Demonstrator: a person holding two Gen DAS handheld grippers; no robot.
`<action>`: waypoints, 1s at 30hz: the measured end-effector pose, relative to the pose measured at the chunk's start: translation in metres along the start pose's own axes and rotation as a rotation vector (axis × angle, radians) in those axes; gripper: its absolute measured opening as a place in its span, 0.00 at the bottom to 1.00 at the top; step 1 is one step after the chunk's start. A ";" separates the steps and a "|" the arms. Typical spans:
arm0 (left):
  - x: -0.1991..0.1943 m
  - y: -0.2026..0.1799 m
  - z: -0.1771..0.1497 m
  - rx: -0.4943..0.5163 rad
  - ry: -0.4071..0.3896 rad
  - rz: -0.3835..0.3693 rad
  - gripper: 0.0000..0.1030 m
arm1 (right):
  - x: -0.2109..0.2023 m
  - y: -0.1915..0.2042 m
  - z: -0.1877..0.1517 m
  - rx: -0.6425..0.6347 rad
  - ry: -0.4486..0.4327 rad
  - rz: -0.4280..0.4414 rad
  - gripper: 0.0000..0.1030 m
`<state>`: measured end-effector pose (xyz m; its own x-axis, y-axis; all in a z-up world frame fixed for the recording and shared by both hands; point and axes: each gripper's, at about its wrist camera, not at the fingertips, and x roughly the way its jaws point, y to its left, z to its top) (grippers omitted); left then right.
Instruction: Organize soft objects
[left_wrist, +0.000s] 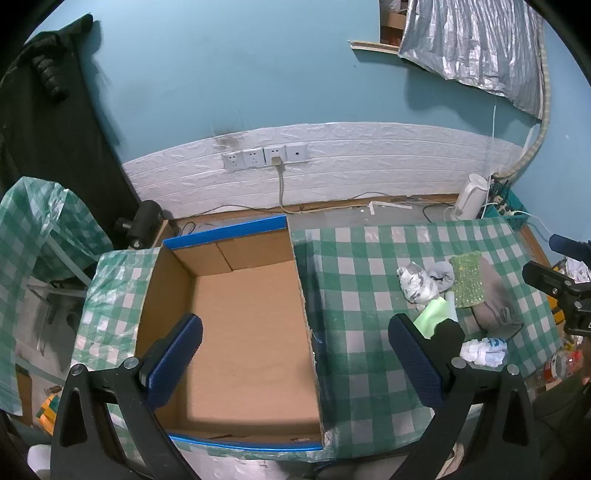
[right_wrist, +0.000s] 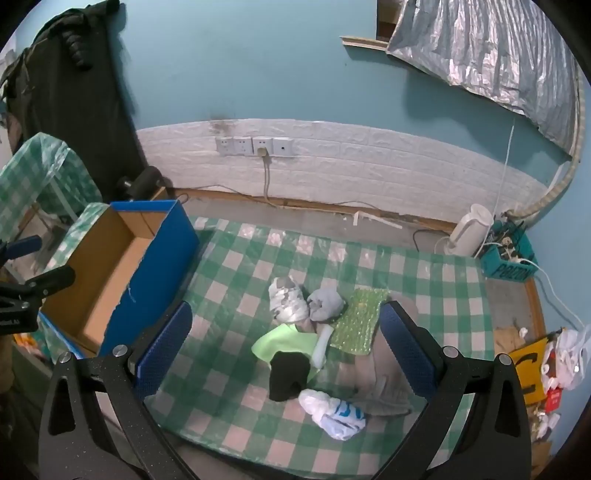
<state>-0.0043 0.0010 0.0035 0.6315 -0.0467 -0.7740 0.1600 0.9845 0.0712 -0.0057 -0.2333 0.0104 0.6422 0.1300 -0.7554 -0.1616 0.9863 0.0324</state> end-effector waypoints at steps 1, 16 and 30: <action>0.000 0.000 0.000 0.001 -0.001 0.001 0.99 | 0.000 0.000 0.000 -0.001 0.001 0.001 0.98; 0.002 0.000 -0.002 0.002 0.004 0.006 0.99 | 0.000 -0.001 -0.001 -0.001 0.004 0.000 0.98; 0.002 -0.006 -0.006 0.010 0.007 0.006 0.99 | 0.000 -0.003 -0.001 -0.001 0.007 0.000 0.98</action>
<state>-0.0087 -0.0037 -0.0025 0.6271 -0.0397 -0.7779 0.1639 0.9831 0.0819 -0.0056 -0.2359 0.0094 0.6367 0.1293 -0.7602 -0.1621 0.9863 0.0320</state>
